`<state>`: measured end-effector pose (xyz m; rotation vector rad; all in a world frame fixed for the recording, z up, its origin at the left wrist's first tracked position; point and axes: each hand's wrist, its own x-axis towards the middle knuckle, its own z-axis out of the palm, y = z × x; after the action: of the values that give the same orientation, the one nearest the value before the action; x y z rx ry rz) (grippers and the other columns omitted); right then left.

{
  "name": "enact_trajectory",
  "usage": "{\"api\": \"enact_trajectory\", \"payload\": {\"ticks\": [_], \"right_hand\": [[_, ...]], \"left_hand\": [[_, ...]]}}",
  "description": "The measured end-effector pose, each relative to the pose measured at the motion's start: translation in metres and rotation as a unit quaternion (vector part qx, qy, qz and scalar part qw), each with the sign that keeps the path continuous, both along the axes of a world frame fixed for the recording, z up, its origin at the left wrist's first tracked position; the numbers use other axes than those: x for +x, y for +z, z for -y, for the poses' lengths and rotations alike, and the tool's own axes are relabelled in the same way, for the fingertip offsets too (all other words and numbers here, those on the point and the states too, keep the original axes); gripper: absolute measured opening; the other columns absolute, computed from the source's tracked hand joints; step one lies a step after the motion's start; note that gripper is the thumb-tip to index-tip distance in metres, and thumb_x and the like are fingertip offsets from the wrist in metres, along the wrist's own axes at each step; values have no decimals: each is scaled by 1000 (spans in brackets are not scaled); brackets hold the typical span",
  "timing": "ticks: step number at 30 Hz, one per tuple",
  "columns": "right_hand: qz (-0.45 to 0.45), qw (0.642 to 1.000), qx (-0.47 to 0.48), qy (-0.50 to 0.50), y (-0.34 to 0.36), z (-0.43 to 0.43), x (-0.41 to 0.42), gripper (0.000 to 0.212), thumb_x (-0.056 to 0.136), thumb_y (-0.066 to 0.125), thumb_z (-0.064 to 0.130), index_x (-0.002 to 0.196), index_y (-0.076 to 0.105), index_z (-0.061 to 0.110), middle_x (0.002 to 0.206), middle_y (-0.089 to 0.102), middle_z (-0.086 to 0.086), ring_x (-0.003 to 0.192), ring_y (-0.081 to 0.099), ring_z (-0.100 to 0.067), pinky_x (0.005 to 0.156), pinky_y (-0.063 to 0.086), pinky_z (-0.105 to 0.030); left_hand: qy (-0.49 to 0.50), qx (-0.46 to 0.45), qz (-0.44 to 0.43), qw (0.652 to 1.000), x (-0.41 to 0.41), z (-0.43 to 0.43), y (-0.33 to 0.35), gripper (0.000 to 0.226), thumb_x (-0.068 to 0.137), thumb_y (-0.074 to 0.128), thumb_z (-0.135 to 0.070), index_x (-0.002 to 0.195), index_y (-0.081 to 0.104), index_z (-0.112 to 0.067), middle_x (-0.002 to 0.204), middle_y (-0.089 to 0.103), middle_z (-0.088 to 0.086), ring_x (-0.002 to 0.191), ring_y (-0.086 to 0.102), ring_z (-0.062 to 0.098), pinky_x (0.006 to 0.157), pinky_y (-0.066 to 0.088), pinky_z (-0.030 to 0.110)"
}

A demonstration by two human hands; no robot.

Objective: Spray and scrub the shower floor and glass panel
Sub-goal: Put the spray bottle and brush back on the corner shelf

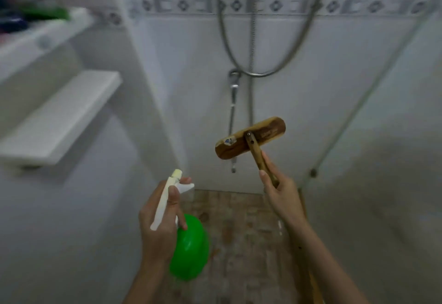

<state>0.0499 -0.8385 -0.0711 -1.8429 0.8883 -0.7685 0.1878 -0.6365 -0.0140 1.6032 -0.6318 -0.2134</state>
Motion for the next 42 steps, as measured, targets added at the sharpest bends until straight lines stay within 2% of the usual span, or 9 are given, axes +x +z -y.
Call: {"api": "enact_trajectory", "payload": {"ticks": [5,10,14,21,25,30,37,39,42], "right_hand": [[-37,986,31,162,-38,-73,62,47,99,49,27,142,39,42,96,64,21,58,51,7,54,39,-12],[-96,940,23,327,-62,-187,98,43,99,49,29,142,45,34,68,64,-5,44,43,-2,46,32,-11],[-105,885,34,452,-58,-283,87,43,99,49,15,141,46,21,90,67,7,61,57,12,53,38,-2],[-150,770,-23,619,-79,-417,42,45,99,50,16,142,40,27,66,45,20,52,54,10,47,41,-6],[-201,675,-51,708,-94,-479,25,48,100,48,30,145,34,32,66,41,21,48,43,4,43,40,-7],[-223,534,-70,813,-115,-548,29,54,99,52,21,147,29,29,77,40,30,51,48,22,53,38,0],[-238,387,-37,890,-183,-642,38,46,96,58,27,139,44,38,128,62,0,68,56,20,64,44,-5],[-237,365,-21,900,-202,-666,38,47,94,61,30,133,44,49,127,64,-5,88,67,1,81,54,-19],[-262,357,-5,897,-226,-699,36,49,92,61,31,132,45,53,119,68,-6,62,58,-10,62,49,-28]], "left_hand": [[141,14,-7,990,-4,-116,-12,53,94,44,-69,106,75,-28,49,53,13,38,45,14,43,35,21],[313,31,-8,949,-47,-244,-20,45,98,43,-58,105,74,-26,55,56,18,40,45,18,44,37,27],[431,30,-7,902,-101,-330,-18,47,100,42,-56,104,73,-20,68,60,29,40,44,26,44,36,30],[594,-4,2,804,-189,-434,8,36,97,43,-54,93,76,-38,55,54,19,37,42,18,42,34,26],[672,-62,39,736,-216,-481,39,35,94,44,-54,88,78,-46,83,74,-9,37,42,14,42,36,26],[734,-99,94,665,-225,-540,63,32,93,46,-55,100,75,-45,100,75,-2,40,43,13,40,37,25],[778,-95,142,605,-208,-626,42,33,101,47,-40,106,72,-20,96,75,3,78,67,20,40,40,23],[783,-90,149,597,-203,-646,31,32,101,47,-38,102,73,-19,98,75,6,85,71,20,40,41,22],[787,-87,165,588,-199,-675,14,25,102,49,-37,96,72,-30,96,75,-1,88,73,18,39,41,22]]}}
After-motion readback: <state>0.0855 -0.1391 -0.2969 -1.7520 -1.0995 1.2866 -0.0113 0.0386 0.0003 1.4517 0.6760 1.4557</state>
